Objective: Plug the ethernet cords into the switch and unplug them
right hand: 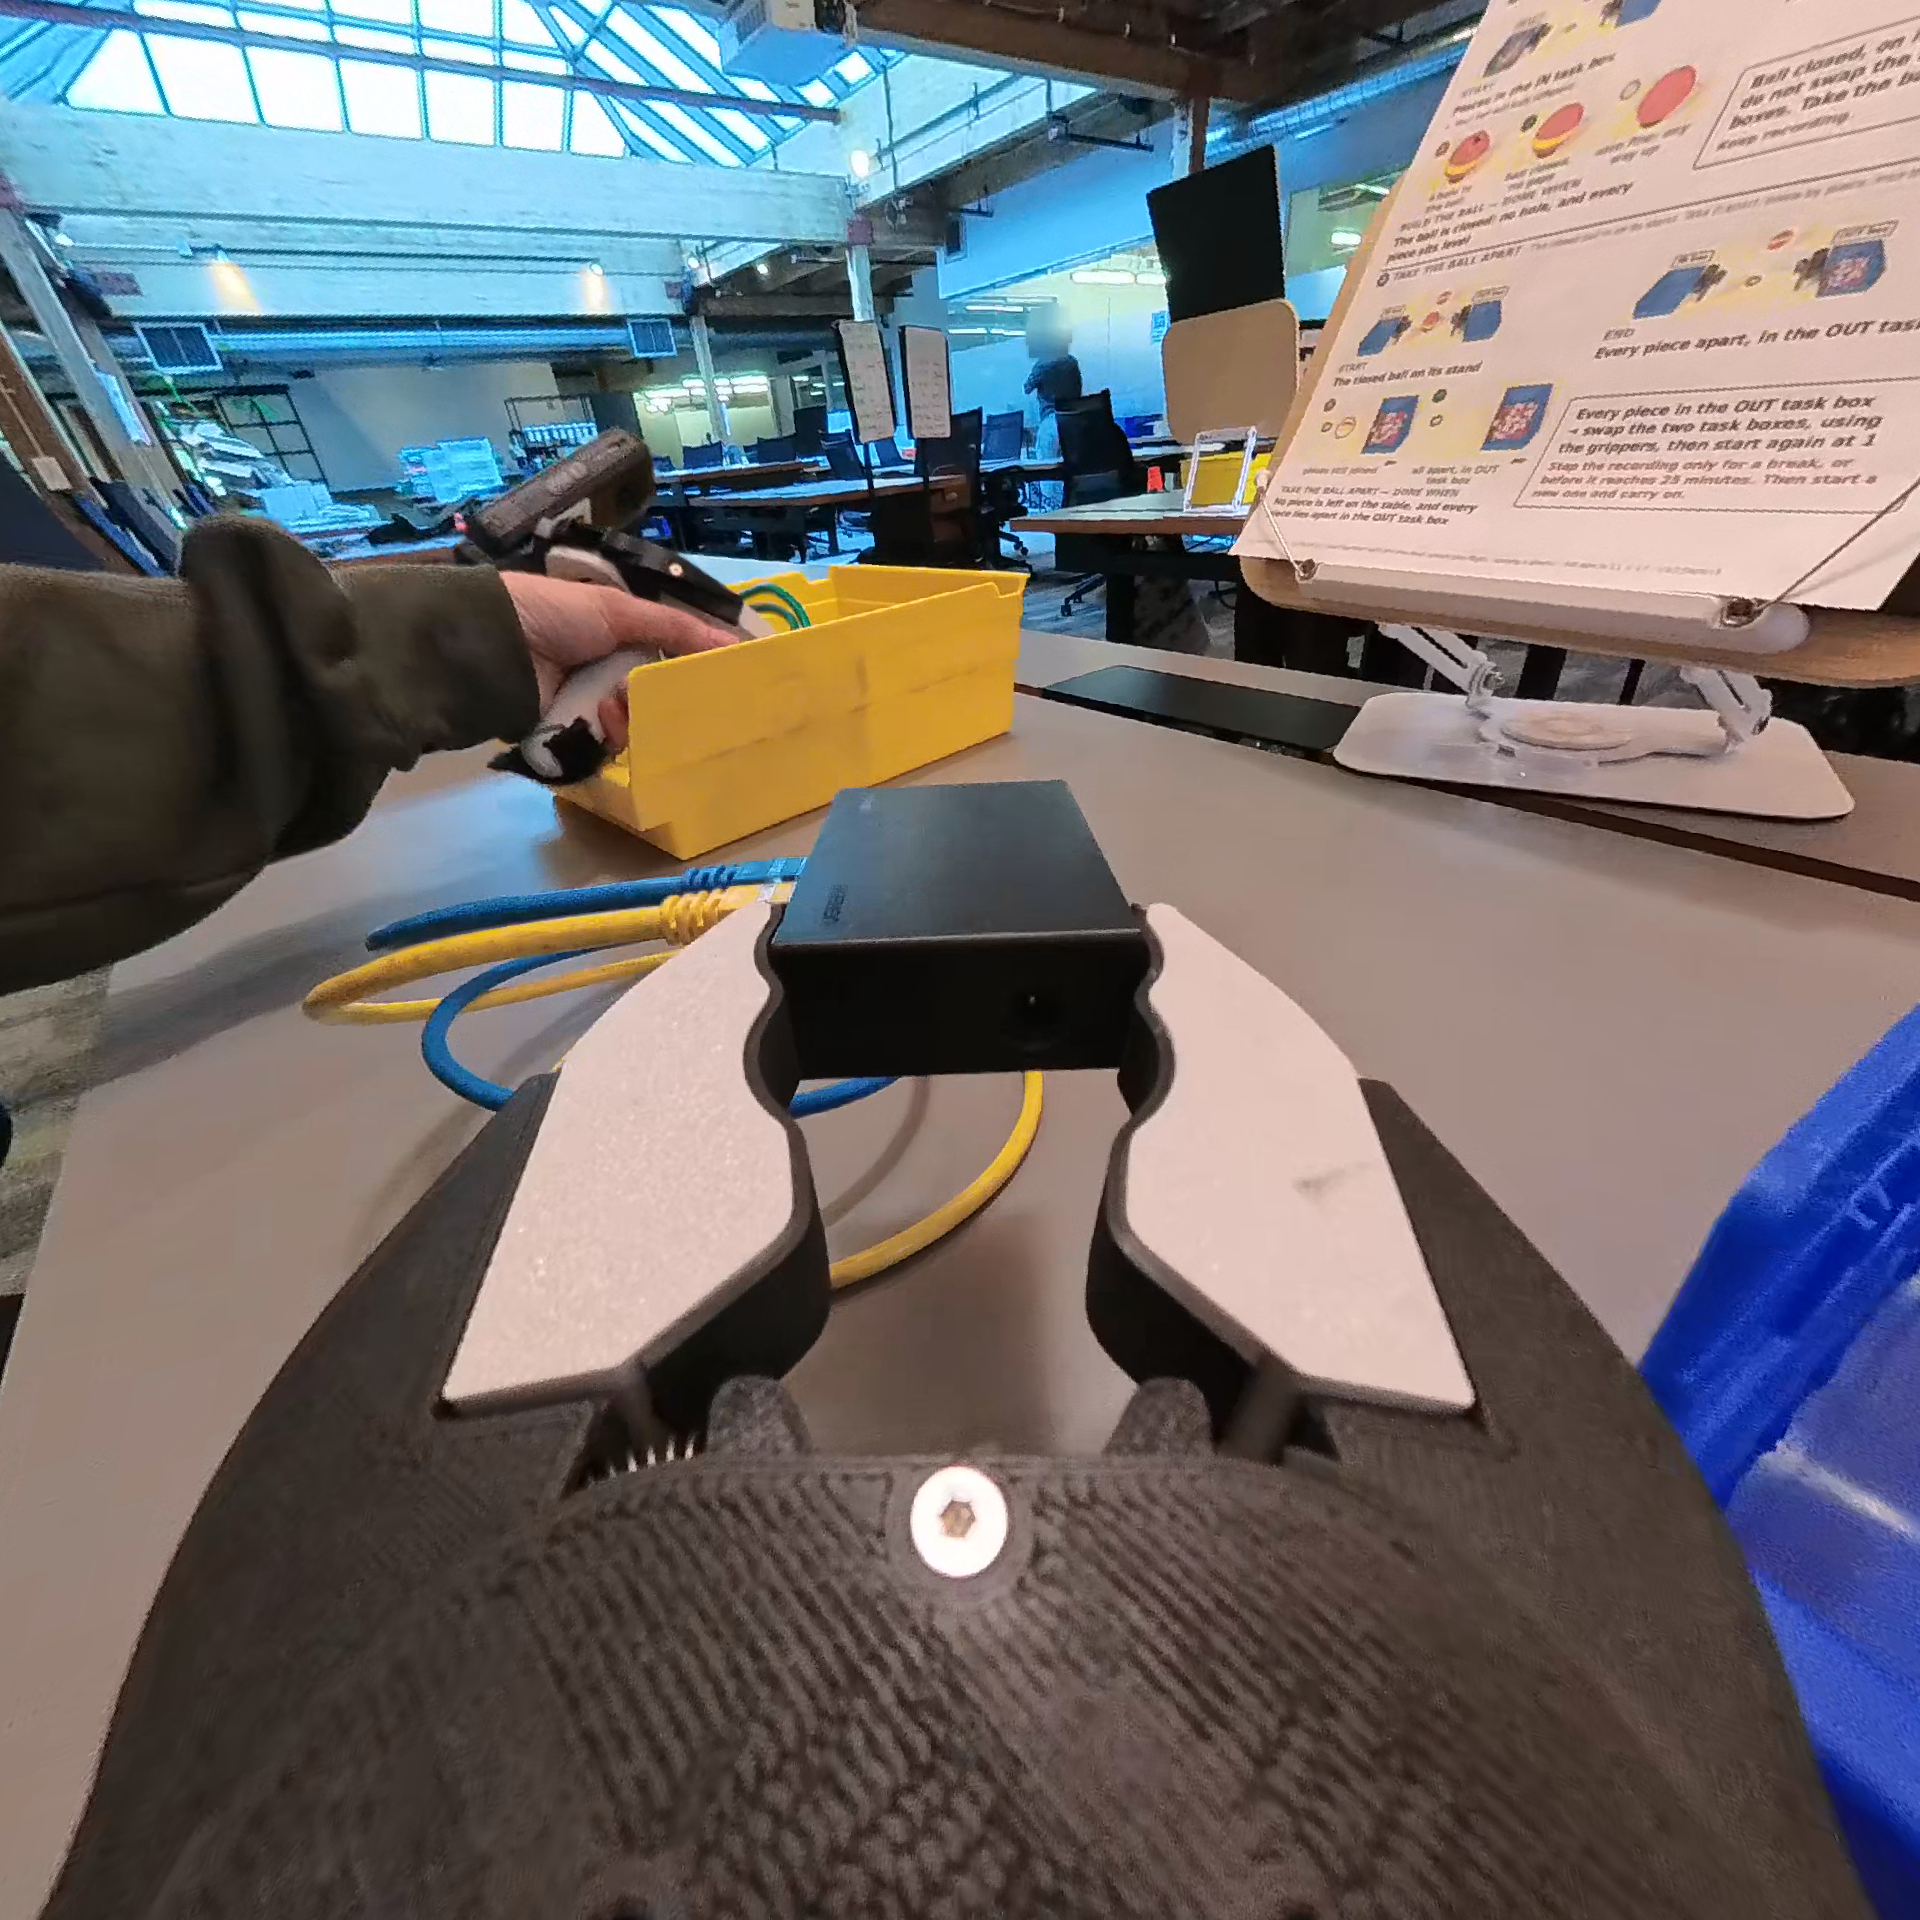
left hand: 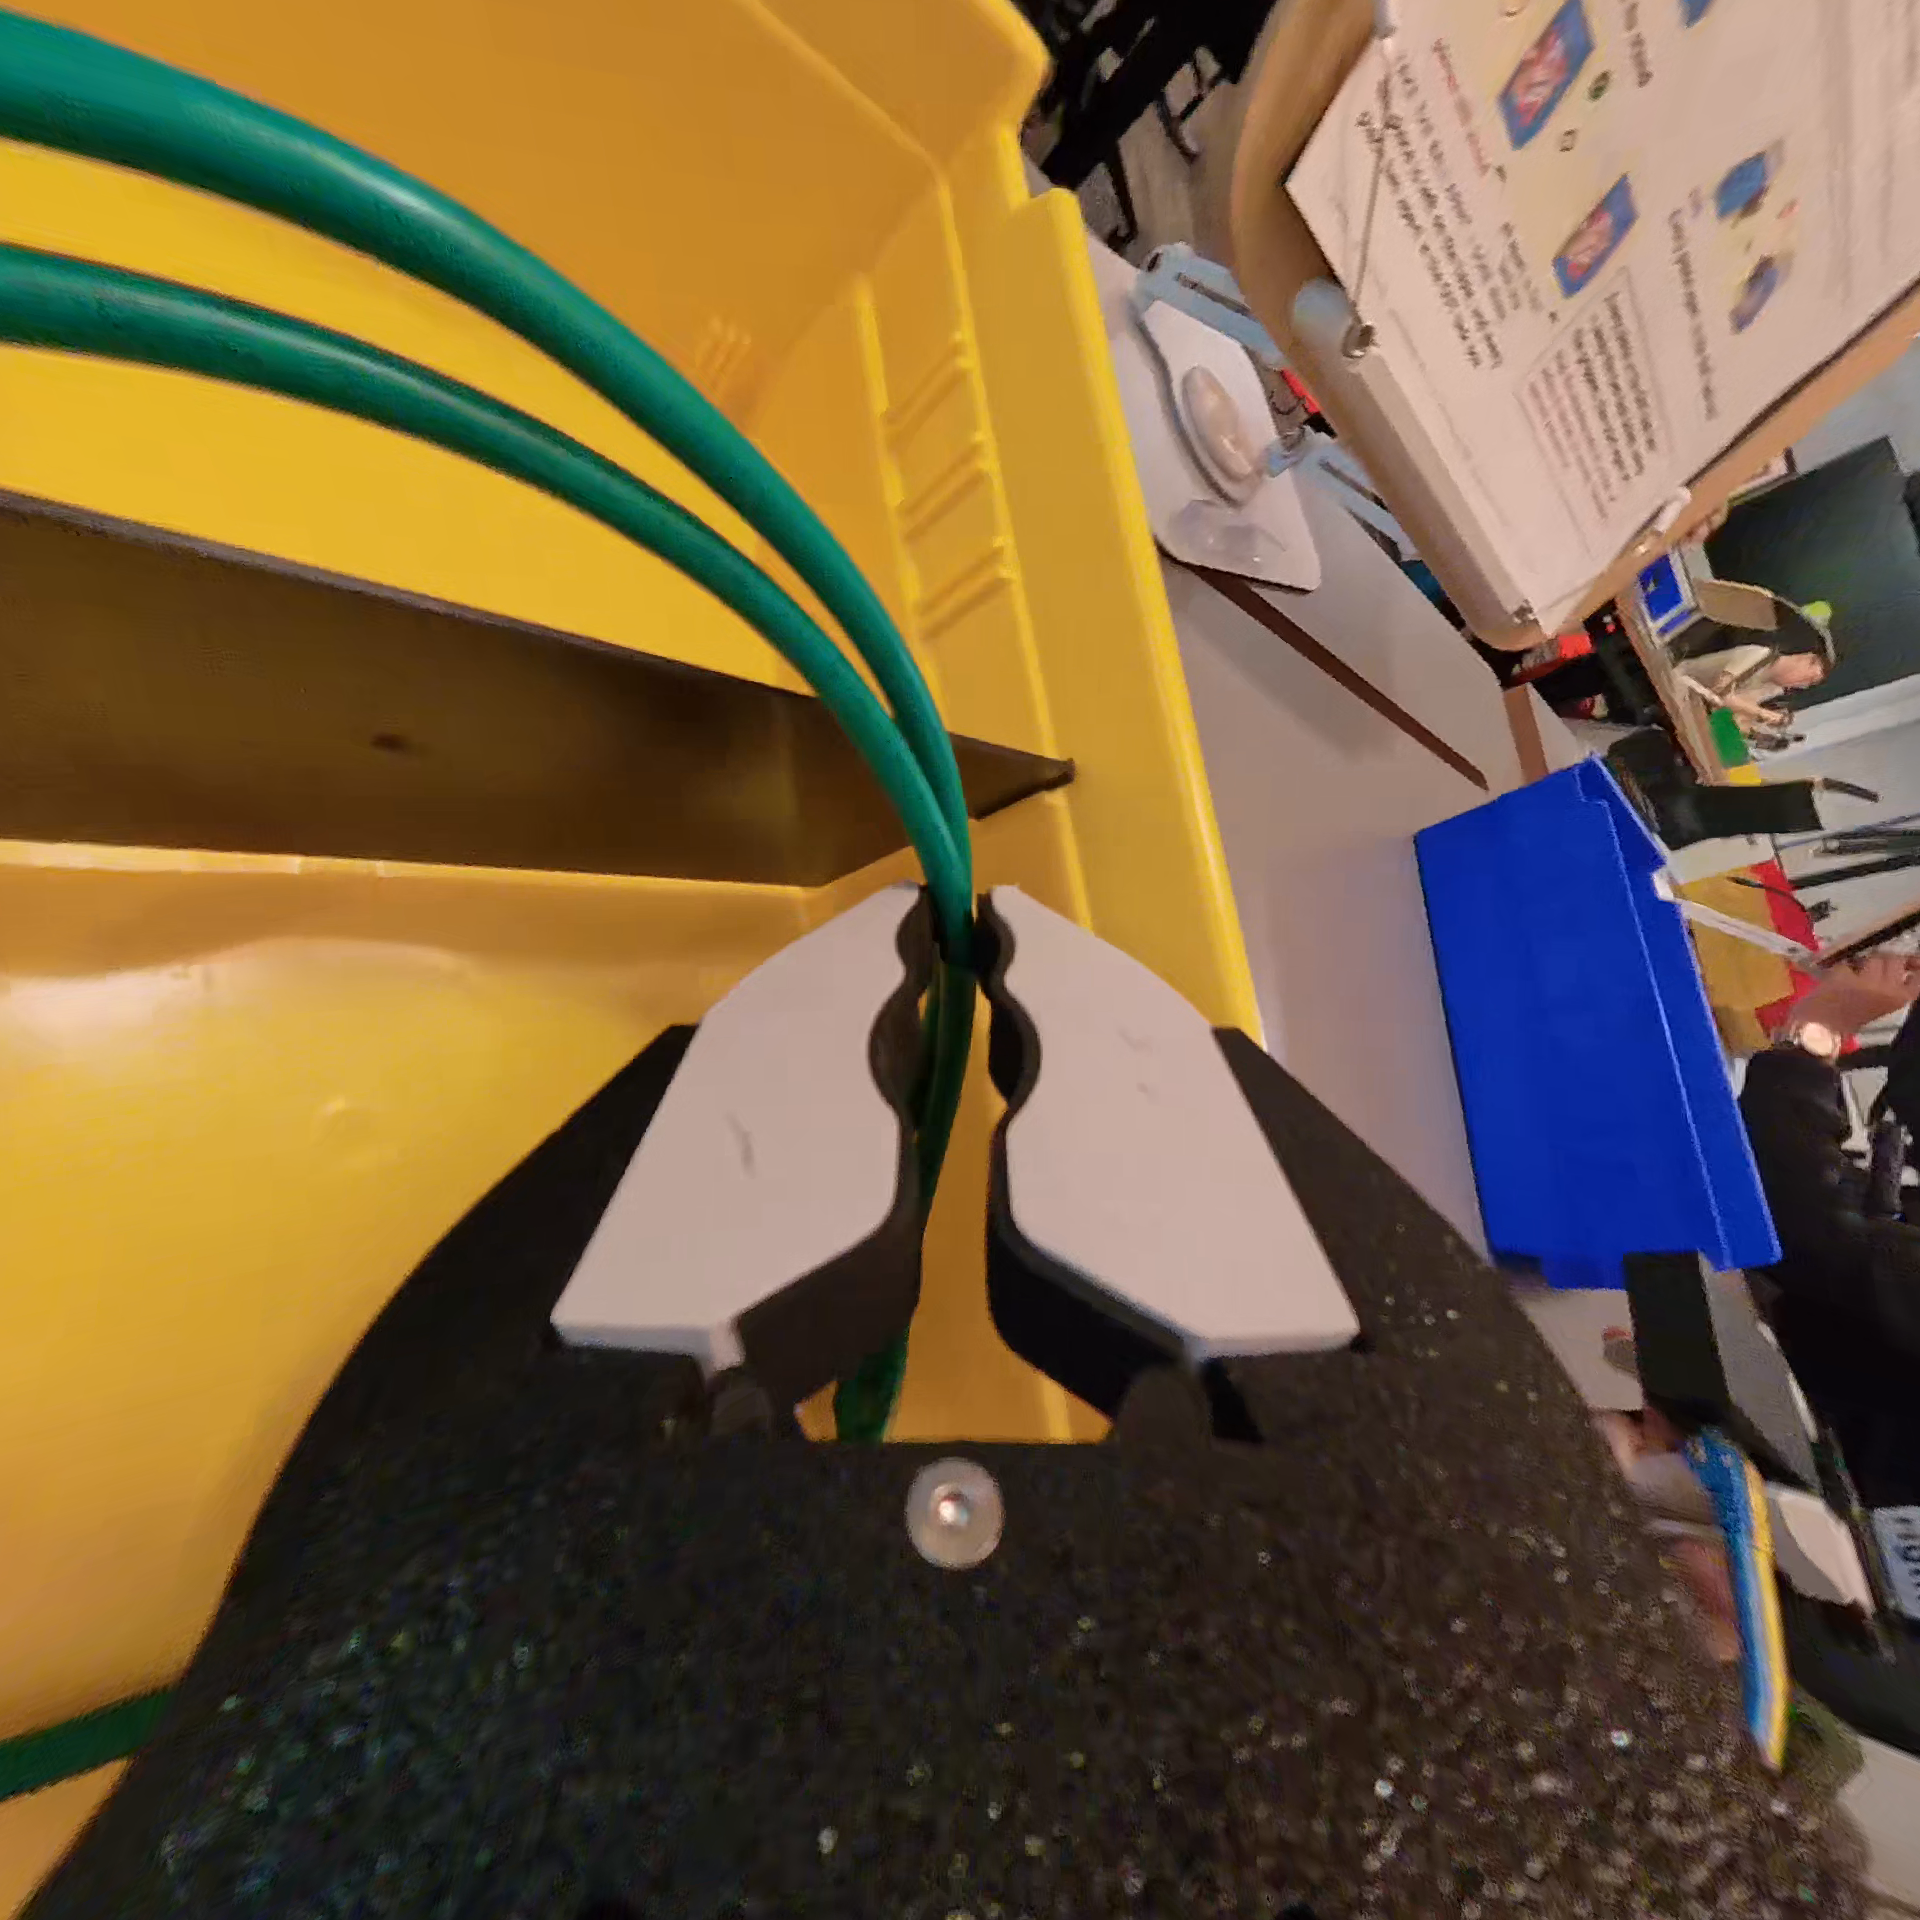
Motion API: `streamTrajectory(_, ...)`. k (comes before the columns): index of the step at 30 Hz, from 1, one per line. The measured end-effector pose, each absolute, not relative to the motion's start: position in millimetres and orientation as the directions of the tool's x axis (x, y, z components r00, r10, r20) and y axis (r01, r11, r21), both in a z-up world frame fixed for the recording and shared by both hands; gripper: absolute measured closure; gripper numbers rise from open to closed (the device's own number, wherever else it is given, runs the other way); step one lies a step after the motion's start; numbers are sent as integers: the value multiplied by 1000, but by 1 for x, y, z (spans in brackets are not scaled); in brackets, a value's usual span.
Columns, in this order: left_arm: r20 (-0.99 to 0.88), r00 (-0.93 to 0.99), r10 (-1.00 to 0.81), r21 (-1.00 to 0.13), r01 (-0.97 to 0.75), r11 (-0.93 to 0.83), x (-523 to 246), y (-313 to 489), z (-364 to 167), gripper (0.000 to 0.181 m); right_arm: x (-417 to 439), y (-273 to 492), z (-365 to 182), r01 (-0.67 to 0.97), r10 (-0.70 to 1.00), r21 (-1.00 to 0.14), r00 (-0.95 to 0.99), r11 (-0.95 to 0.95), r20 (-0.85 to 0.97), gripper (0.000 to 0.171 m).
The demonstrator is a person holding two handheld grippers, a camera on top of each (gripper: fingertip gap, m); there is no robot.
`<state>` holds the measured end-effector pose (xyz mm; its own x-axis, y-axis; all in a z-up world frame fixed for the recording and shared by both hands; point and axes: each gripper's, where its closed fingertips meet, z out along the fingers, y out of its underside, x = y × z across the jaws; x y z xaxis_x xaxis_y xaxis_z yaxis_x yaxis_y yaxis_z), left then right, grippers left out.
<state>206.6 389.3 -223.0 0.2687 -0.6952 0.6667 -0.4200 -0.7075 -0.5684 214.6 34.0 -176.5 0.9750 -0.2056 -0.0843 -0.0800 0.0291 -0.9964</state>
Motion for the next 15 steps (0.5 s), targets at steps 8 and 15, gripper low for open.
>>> streamTrajectory(8, 441, 87, -893, -835, -325, -444, 193, 380, -153, 176, 220, 27, -171, -125, -204, -988, 969, 90, -141, 110)
streamTrajectory(15, 256, -389, -885, -949, -275, -154, 151, 284, -55, 176, 229, 16, -165, -157, -228, -972, 954, 175, -195, 110)
